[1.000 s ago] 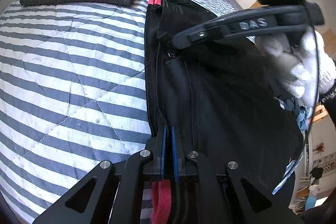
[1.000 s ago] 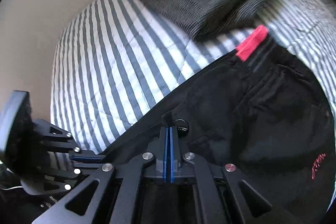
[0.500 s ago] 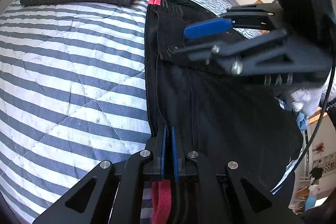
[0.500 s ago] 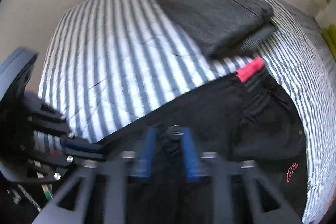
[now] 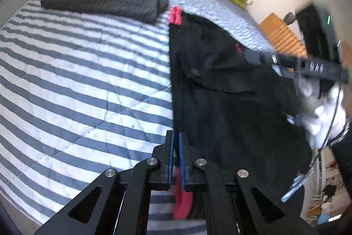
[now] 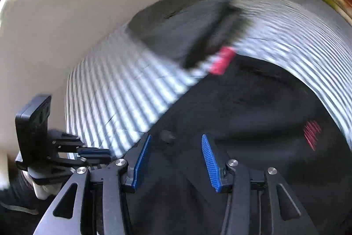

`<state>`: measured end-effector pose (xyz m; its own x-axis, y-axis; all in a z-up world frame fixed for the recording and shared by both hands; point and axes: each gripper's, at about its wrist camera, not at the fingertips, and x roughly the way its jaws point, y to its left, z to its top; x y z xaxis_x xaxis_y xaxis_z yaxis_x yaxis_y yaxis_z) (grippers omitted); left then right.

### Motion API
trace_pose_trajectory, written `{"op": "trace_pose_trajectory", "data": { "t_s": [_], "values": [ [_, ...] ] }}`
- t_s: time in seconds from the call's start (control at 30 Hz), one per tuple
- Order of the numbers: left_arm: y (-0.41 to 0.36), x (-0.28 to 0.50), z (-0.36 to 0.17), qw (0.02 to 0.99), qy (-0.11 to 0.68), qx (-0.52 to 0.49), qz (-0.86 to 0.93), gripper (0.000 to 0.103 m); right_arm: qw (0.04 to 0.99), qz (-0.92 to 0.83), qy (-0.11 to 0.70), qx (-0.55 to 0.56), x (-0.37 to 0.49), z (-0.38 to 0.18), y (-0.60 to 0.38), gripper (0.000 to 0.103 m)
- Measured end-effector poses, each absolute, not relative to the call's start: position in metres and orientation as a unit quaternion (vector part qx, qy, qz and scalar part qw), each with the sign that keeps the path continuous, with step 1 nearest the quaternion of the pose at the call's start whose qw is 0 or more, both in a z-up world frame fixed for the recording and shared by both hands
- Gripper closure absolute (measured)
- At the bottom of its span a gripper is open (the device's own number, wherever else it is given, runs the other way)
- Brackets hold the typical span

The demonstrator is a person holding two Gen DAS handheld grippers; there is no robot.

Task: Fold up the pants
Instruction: 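Open both tools and release the black garment onto the bed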

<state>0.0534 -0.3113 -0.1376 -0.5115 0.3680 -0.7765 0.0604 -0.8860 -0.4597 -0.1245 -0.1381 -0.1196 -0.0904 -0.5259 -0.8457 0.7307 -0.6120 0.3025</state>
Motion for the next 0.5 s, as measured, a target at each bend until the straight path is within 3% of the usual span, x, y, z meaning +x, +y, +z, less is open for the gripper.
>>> {"op": "trace_pose_trajectory", "data": {
  "t_s": [0.23, 0.4, 0.5],
  "values": [
    [-0.271, 0.066, -0.137, 0.151, -0.207, -0.49, 0.833, 0.098, 0.344, -0.788, 0.053, 0.509, -0.058, -0.11, -0.015, 0.059],
    [-0.247, 0.082, -0.15, 0.114, -0.146, -0.517, 0.836, 0.099, 0.25, -0.804, 0.048, 0.537, -0.002, -0.137, 0.079, 0.059],
    [-0.253, 0.089, -0.143, 0.08, -0.143, -0.523, 0.837, 0.099, 0.202, -0.815, -0.005, 0.543, 0.018, -0.135, 0.145, 0.059]
  ]
}}
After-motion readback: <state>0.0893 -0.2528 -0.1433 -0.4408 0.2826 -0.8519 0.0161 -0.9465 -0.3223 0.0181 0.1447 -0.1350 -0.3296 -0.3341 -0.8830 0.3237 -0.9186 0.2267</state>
